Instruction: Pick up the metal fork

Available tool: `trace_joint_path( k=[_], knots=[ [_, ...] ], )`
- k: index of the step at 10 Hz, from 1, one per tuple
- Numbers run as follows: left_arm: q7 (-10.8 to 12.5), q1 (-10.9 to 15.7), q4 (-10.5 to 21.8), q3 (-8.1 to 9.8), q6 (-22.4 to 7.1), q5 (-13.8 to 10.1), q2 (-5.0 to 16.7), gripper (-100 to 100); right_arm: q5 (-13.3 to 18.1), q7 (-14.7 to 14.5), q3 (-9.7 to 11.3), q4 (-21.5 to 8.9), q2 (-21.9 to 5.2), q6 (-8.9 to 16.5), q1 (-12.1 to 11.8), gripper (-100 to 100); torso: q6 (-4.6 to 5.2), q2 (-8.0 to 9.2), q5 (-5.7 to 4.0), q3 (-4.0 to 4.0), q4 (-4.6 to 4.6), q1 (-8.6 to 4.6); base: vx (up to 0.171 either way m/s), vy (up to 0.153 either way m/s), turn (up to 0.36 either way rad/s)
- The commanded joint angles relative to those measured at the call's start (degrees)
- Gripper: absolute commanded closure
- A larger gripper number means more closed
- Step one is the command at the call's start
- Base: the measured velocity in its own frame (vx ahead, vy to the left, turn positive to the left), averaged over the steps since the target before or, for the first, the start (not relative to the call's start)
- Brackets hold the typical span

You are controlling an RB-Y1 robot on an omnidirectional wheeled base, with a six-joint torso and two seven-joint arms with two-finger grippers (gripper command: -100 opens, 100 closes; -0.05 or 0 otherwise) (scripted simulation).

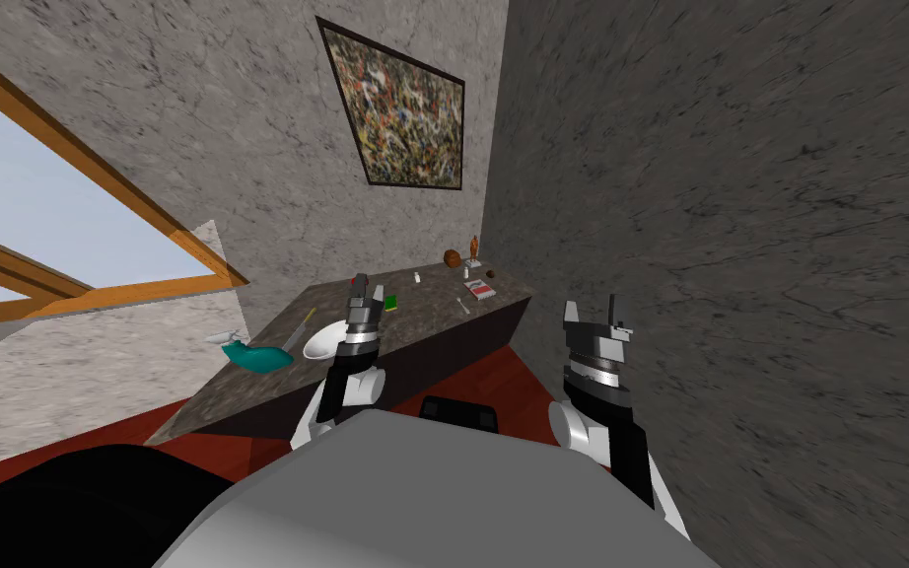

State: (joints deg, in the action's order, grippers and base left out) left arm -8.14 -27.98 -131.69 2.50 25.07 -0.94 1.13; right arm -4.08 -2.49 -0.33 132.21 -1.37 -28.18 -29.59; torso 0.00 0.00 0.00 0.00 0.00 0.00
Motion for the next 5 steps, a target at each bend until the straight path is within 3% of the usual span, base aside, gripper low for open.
trace_joint_path(
  k=[1,5],
  knots=[
    [-0.1,-0.5,0.0,0.08,-1.4,0.0,2.6,-100,0.0,0.0,0.0,0.0,0.0,0.0,0.0,0,0.0,0.0,0.0,0.0,0.0,0.0,0.023,-0.022,-0.074],
    [-0.6,-2.0,0.0,0.35,-6.0,0.2,7.1,-100,0.0,0.0,0.0,0.0,0.0,0.0,0.0,0,0.01,-0.16,-0.04,-0.1,-0.04,-0.18,0.043,-0.047,-0.076]
  ],
)
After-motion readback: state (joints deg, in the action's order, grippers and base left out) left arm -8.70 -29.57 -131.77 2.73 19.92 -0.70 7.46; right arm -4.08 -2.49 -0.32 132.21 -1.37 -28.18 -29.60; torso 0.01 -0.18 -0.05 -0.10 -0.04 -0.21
